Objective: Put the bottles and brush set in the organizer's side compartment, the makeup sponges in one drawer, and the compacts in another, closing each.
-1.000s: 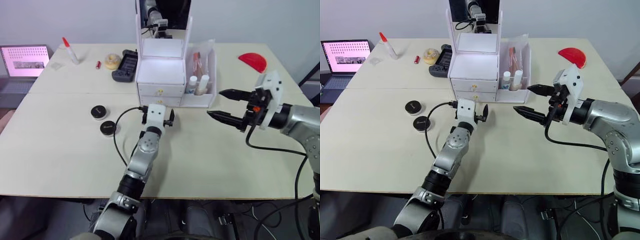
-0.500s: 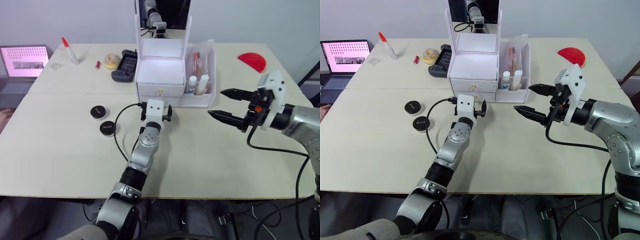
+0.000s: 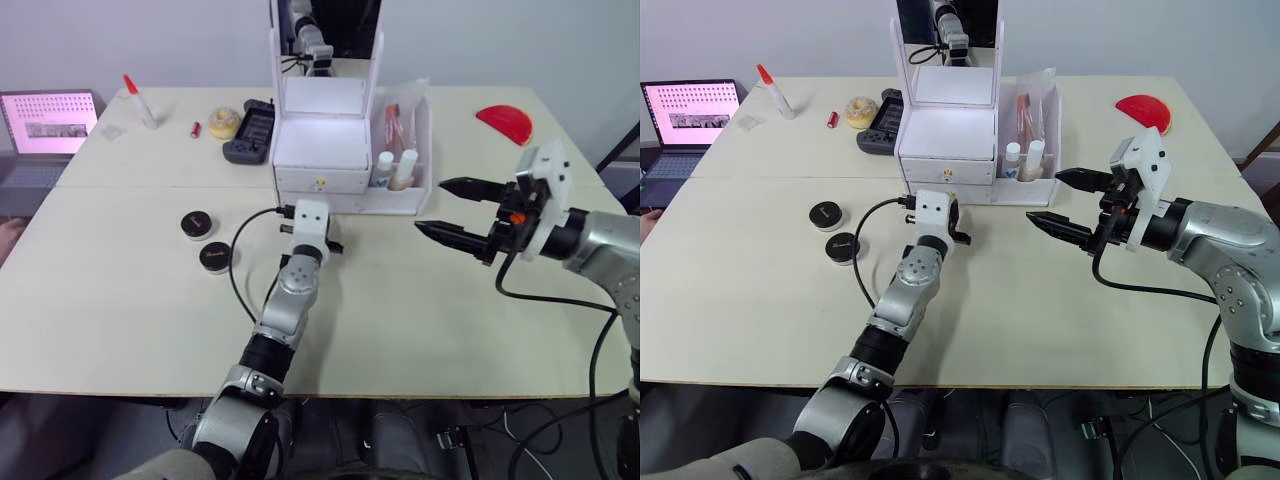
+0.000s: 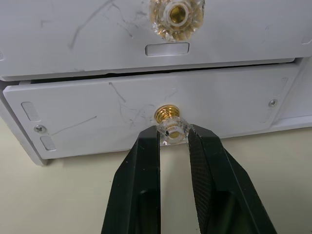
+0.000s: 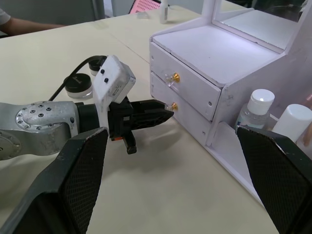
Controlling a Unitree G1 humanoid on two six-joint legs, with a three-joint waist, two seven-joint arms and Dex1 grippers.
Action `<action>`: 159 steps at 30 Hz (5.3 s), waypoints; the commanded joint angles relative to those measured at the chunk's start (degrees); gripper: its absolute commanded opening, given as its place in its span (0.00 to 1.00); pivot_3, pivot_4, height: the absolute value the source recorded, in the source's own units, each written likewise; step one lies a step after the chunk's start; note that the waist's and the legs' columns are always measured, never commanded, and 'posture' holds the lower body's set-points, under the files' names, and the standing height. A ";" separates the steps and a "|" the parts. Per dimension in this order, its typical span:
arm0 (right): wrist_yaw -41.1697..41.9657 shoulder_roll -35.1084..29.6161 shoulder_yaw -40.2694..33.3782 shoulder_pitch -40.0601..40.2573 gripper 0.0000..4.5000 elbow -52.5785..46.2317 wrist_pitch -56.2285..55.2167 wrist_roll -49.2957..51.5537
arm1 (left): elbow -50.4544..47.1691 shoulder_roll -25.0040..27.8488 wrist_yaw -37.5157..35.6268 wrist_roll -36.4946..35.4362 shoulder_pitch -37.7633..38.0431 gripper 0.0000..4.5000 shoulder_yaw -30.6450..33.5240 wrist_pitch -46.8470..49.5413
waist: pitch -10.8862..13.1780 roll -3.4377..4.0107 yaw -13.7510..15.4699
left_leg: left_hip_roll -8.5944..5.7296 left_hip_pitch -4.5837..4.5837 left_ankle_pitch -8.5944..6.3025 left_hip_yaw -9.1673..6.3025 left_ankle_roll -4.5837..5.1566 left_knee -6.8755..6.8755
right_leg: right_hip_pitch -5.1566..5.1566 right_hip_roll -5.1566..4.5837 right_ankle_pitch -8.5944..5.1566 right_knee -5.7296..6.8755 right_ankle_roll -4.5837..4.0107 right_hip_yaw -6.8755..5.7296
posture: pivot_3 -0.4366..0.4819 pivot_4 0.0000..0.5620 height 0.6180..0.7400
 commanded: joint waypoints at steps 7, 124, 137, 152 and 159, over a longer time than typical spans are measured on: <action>-0.02 -0.79 -2.00 -0.83 1.00 -1.72 -0.04 0.84 | -2.91 -1.82 -1.11 -0.19 0.96 0.07 -0.91 -0.56 | 0.00 0.00 0.00 | 0.00 0.00 0.00 0.00 0.00 0.00 | 0.00 0.00 0.00 0.00 0.00 0.00 | 0.48 0.27 0.98; 9.36 -1.41 2.08 -5.96 1.00 1.12 -2.69 4.39 | -50.83 39.77 -35.55 -34.67 38.20 0.98 32.42 29.90 | 0.14 0.00 -0.14 | 1.03 -0.06 -0.24 1.16 -0.32 -0.13 | -0.74 0.61 0.06 -0.09 -0.89 0.68 | 0.48 0.27 0.98; 6.56 1.39 3.80 -8.63 1.00 -1.94 -1.31 4.98 | -36.43 39.07 -35.31 -26.03 28.06 0.98 21.90 23.29 | 0.14 0.00 -0.15 | 1.07 -0.04 -0.24 1.14 -0.32 -0.15 | -0.78 0.69 0.10 -0.03 -0.91 0.68 | 0.48 0.27 0.98; 3.92 1.63 2.65 -6.79 1.00 -4.01 -0.81 5.24 | -29.74 38.61 -36.97 -23.03 24.12 0.93 18.08 20.06 | 0.13 -0.01 -0.16 | 1.08 -0.05 -0.23 1.15 -0.31 -0.15 | -0.80 0.70 0.20 -0.01 -0.74 0.68 | 0.48 0.27 0.98; 3.60 1.46 2.41 -6.26 1.00 -4.34 -0.57 5.39 | -29.82 38.34 -38.41 -23.89 23.98 0.60 18.96 19.06 | 0.13 -0.01 -0.21 | 1.08 -0.04 -0.23 1.15 -0.31 -0.15 | -0.80 0.70 0.20 -0.01 -0.73 0.68 | 0.48 0.27 0.98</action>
